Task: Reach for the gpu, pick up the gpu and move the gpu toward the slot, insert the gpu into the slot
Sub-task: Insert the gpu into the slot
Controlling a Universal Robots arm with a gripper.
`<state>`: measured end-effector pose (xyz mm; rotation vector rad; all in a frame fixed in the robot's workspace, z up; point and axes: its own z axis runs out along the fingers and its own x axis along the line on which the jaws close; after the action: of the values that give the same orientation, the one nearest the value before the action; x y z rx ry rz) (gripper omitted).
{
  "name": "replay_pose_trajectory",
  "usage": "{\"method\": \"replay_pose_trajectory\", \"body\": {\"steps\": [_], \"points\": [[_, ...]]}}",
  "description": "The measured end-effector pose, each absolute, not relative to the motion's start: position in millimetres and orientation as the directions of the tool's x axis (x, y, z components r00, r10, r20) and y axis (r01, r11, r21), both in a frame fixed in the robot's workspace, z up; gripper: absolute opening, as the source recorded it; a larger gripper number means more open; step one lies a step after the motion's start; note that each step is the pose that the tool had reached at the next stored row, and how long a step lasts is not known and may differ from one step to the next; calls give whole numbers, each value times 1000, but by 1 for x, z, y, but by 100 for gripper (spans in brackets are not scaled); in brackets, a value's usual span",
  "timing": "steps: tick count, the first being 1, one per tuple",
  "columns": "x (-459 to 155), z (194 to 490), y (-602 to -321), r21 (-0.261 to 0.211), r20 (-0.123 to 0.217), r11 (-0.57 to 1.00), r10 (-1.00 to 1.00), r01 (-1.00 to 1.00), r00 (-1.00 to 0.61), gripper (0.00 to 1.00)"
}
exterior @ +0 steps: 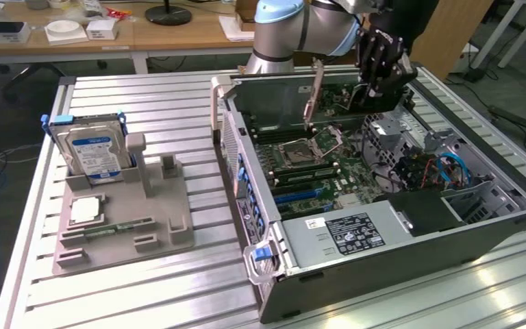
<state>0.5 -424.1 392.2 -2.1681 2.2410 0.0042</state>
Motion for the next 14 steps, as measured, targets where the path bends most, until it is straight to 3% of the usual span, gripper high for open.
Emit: {"method": "replay_pose_trajectory", "body": {"steps": [14], "points": [[-10, 383, -425, -10, -18, 21, -1000, -1000, -21, 27]]}}
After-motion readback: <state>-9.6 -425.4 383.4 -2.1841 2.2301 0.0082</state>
